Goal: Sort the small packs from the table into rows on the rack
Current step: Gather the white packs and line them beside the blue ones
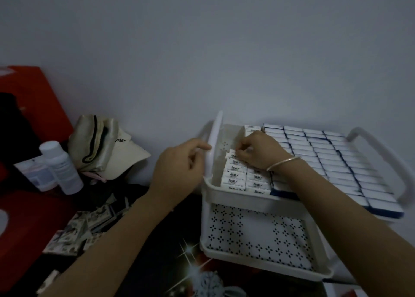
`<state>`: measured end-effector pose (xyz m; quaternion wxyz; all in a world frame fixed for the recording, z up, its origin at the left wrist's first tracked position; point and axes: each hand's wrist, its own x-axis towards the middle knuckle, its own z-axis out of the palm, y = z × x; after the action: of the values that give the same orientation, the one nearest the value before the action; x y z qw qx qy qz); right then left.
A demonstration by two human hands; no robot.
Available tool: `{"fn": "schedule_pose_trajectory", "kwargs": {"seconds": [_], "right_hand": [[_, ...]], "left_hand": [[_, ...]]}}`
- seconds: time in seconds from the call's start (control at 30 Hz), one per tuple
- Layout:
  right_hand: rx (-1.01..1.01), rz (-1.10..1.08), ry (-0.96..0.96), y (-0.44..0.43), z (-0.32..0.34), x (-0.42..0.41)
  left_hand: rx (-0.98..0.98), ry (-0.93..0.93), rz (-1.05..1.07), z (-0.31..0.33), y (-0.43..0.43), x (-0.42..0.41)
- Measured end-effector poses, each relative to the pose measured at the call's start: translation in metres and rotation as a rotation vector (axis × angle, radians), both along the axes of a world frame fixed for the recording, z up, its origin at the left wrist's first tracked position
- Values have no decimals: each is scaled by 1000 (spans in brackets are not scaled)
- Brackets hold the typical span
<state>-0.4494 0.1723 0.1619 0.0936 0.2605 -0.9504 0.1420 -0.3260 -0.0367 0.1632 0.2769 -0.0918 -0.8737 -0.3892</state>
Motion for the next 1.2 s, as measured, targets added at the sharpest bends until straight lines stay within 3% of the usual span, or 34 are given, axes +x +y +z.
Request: {"fn": "schedule_pose_trajectory", "kwargs": {"seconds": [0.2, 0.37, 0.5, 0.67, 0.8, 0.97, 1.1, 1.2], "right_hand": [[14, -63, 39, -4, 5, 9], [-111, -54, 320, -25, 23, 81], [-247, 157, 34, -74, -5, 159], [-85, 348, -364, -154, -98, 179], [31, 366, -505, -220, -173, 164], [143, 296, -629, -308, -234, 145], [99, 47, -640, -367, -260, 131], [136, -95, -619, -387, -282, 122]], "left_hand": [[193, -111, 158, -52, -57, 31], [225, -302, 310, -118, -102, 54], [177, -479, 450, -171, -136, 80], [77, -572, 670, -234, -183, 126], [109, -652, 854, -266, -226, 157], [223, -749, 865, -287, -266, 166], [413, -934, 801, -299, -286, 157], [408, -900, 818, -302, -287, 151]]}}
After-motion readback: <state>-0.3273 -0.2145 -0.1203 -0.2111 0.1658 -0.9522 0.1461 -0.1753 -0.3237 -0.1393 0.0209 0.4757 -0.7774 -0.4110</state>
